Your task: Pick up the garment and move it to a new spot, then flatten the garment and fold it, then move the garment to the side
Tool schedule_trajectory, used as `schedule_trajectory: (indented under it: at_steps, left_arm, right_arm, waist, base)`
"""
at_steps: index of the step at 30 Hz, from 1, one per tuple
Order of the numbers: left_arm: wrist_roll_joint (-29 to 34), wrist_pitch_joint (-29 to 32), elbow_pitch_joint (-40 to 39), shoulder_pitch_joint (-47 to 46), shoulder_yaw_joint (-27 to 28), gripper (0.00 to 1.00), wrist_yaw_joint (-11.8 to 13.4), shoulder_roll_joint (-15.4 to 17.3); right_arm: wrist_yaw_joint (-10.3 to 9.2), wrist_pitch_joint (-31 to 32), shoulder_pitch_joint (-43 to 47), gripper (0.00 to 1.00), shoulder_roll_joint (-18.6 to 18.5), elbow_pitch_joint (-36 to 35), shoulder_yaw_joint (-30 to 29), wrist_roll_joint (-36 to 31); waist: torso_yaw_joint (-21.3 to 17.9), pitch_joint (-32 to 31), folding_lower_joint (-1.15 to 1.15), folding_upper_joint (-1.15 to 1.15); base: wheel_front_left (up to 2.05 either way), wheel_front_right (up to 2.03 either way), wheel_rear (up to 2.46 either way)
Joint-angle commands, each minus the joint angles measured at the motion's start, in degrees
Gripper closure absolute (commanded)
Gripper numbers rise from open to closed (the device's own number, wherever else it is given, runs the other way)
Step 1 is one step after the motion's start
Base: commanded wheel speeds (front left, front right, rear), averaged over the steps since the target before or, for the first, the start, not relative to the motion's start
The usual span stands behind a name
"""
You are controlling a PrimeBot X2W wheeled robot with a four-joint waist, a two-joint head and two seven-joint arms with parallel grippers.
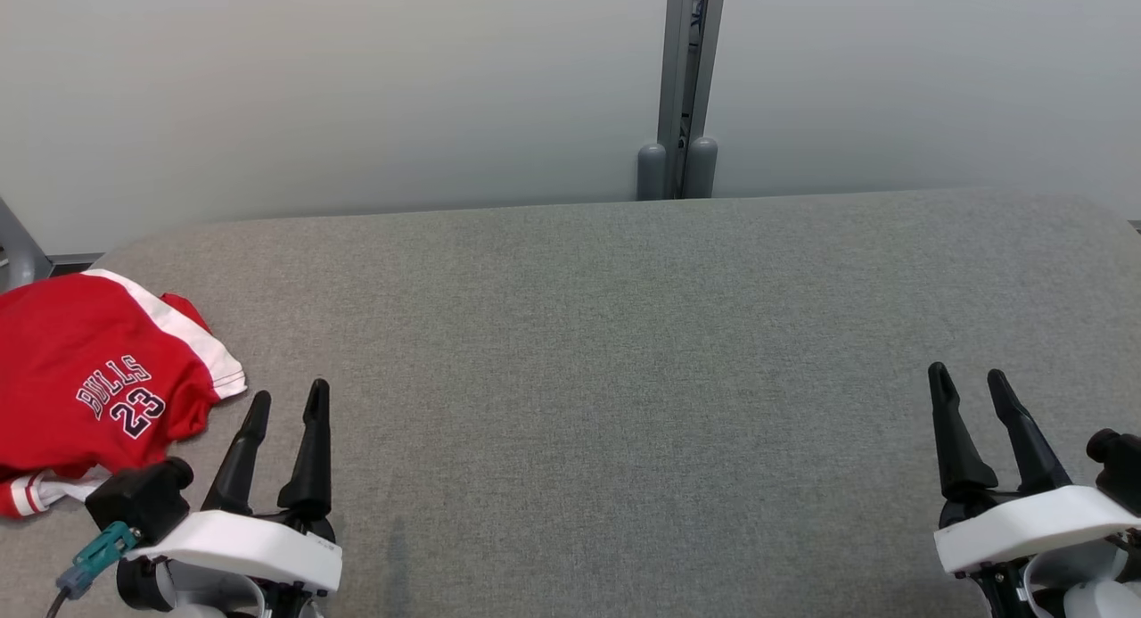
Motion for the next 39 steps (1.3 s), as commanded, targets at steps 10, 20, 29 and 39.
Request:
schedule_trajectory:
  at_steps: [10,20,29,39]
  left_arm:
    - [6.9,-1.8,2.2,-0.2,0.0,0.0,1.0,0.9]
    - [12.3,-3.2,4.2,-0.5,-0.2,0.0,1.3,1.2]
    - [15.9,-4.2,5.4,-0.2,-0.3,0.0,1.5,1.1]
    - [19.9,-5.4,6.7,-0.1,0.2,0.0,1.4,0.9]
  right_arm:
    - [0.25,-2.0,-0.3,0.0,-0.4,1.7,0.3,-7.3]
    - [0.26,-3.4,-0.2,0.0,0.0,4.2,0.7,-13.1]
    - [0.28,-4.4,-0.2,0.0,0.3,5.3,1.1,-16.6]
    - [0.31,-5.6,0.1,0.0,0.7,5.9,0.8,-19.4]
  waist:
    - [0.1,-0.2,0.0,0.0]
    - [0.1,-0.2,0.0,0.0]
    - [0.1,-0.4,0.0,0.0]
    - [0.3,-0.6,0.0,0.0]
  base:
    - [0.0,0.0,0.0]
    - [0.0,0.0,0.0]
    - [0.0,0.0,0.0]
    - [0.0,0.0,0.0]
